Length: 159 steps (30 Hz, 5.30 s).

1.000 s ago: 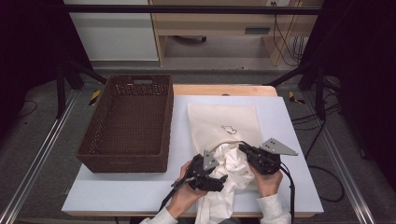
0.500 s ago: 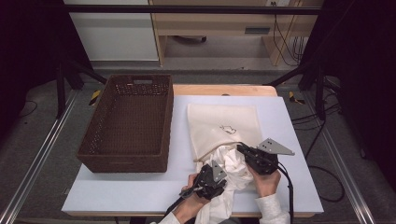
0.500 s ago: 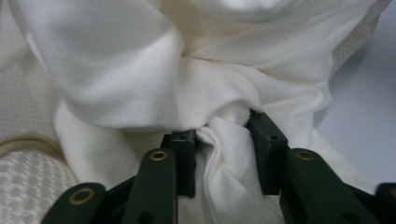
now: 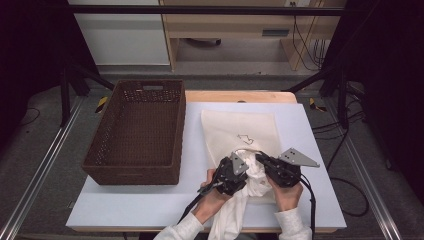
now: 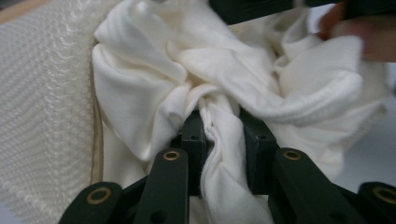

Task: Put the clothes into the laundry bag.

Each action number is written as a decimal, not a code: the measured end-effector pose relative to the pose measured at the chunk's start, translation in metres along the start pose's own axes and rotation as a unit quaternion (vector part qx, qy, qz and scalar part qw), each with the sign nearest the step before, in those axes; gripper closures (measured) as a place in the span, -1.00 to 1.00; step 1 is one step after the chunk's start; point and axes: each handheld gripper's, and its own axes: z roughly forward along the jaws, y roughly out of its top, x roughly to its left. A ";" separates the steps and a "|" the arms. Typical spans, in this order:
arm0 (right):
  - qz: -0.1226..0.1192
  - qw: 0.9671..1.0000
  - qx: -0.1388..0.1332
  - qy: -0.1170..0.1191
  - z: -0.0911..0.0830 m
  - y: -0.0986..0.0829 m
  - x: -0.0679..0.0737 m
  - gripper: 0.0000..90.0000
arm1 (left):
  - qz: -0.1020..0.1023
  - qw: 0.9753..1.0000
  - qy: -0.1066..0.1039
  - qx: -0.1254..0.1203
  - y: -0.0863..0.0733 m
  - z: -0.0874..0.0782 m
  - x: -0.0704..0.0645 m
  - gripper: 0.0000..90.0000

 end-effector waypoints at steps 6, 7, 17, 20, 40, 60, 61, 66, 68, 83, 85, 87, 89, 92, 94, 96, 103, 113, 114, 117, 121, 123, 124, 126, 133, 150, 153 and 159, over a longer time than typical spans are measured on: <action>0.000 1.000 -0.010 0.009 -0.003 0.003 0.004 0.94 | -0.020 0.999 0.032 0.005 -0.003 0.028 0.021 0.53; 0.000 1.000 -0.010 0.011 -0.004 0.004 0.004 0.94 | -0.022 0.999 0.030 0.003 -0.003 0.028 0.022 0.51; 0.002 1.000 0.004 0.008 0.000 -0.001 0.001 0.94 | -0.010 0.999 -0.007 -0.031 -0.022 -0.020 0.008 -0.30; -0.001 1.000 0.005 0.008 0.000 -0.001 0.003 0.94 | 0.003 1.000 -0.024 -0.016 -0.034 -0.035 -0.002 -0.45; -0.001 1.000 0.013 0.011 0.004 -0.004 0.003 0.94 | 0.031 0.999 -0.010 0.011 -0.054 -0.025 -0.024 0.80; 0.003 1.000 -0.005 0.010 -0.007 0.003 0.001 0.94 | 0.003 0.999 0.051 -0.016 -0.002 0.034 0.018 0.74; 0.003 1.000 -0.005 0.010 -0.007 0.003 0.001 0.94 | 0.003 0.999 0.051 -0.016 -0.002 0.034 0.018 0.73; 0.004 1.000 0.003 0.007 -0.003 -0.001 -0.001 0.94 | 0.013 0.999 0.020 -0.030 -0.012 0.012 0.016 0.20; 0.004 1.000 0.003 0.007 -0.003 -0.002 -0.002 0.94 | 0.007 0.999 -0.003 -0.036 -0.016 -0.002 0.016 -0.16; 0.000 1.000 0.006 0.006 -0.002 -0.003 -0.001 0.94 | 0.007 0.999 -0.045 0.022 -0.075 -0.013 -0.013 -0.29; 0.002 1.000 0.007 0.007 -0.001 -0.004 -0.001 0.94 | -0.008 0.999 -0.047 0.023 -0.078 -0.015 -0.014 -0.23; 0.001 1.000 0.008 0.007 0.000 -0.004 -0.001 0.94 | -0.004 0.999 -0.040 0.023 -0.078 -0.014 -0.017 -0.13; -0.002 1.000 0.009 0.006 0.001 -0.004 0.001 0.94 | 0.003 0.999 -0.036 0.021 -0.078 -0.014 -0.018 0.10; 0.001 1.000 0.009 0.006 0.001 -0.004 0.000 0.94 | 0.007 0.999 -0.027 0.025 -0.073 -0.015 -0.017 0.59; 0.001 1.000 0.009 0.007 0.000 -0.004 0.000 0.94 | 0.004 0.999 -0.031 0.021 -0.069 -0.018 -0.014 0.76; 0.002 1.000 0.009 0.007 0.000 -0.004 -0.001 0.94 | -0.005 0.999 -0.037 0.004 -0.061 -0.024 -0.011 0.81; 0.002 1.000 0.007 0.010 -0.001 -0.003 -0.001 0.94 | 0.000 0.999 -0.031 -0.029 -0.023 -0.017 -0.004 0.84; 0.005 1.000 0.005 0.011 -0.003 -0.001 -0.001 0.94 | -0.008 0.999 0.009 -0.046 0.006 0.018 0.007 0.84; 0.007 1.000 0.005 0.011 -0.003 -0.001 -0.001 0.94 | -0.007 0.999 0.018 -0.048 0.007 0.021 0.008 0.84; 0.004 1.000 0.007 0.012 -0.003 -0.001 0.000 0.94 | -0.015 0.998 0.045 -0.044 0.004 0.036 0.018 0.81; 0.002 1.000 0.011 0.009 -0.001 -0.003 0.002 0.94 | -0.028 0.998 0.041 -0.044 0.000 0.043 0.025 0.78; 0.005 1.000 0.012 0.008 0.000 -0.004 0.000 0.94 | -0.010 0.998 0.043 -0.045 -0.003 0.038 0.020 0.66; 0.006 1.000 0.012 0.006 0.000 -0.004 0.000 0.94 | -0.007 0.998 0.033 -0.045 -0.004 0.034 0.019 0.55; 0.006 1.000 0.011 0.006 -0.001 -0.004 -0.001 0.94 | -0.005 0.999 0.017 -0.049 -0.007 0.023 0.014 0.21; 0.006 1.000 0.012 0.005 -0.001 -0.004 -0.001 0.94 | 0.003 0.997 -0.027 -0.066 -0.029 -0.033 0.006 -0.28; 0.008 1.000 0.015 0.009 0.000 -0.005 -0.001 0.94 | -0.029 0.998 -0.053 -0.031 -0.035 0.005 -0.003 0.88; 0.006 1.000 0.013 0.010 0.000 -0.004 -0.001 0.94 | -0.011 0.998 -0.042 -0.042 -0.014 0.010 -0.006 0.89; 0.008 1.000 0.010 0.010 -0.002 -0.003 -0.001 0.94 | 0.004 0.999 -0.013 -0.041 0.007 0.031 -0.004 0.89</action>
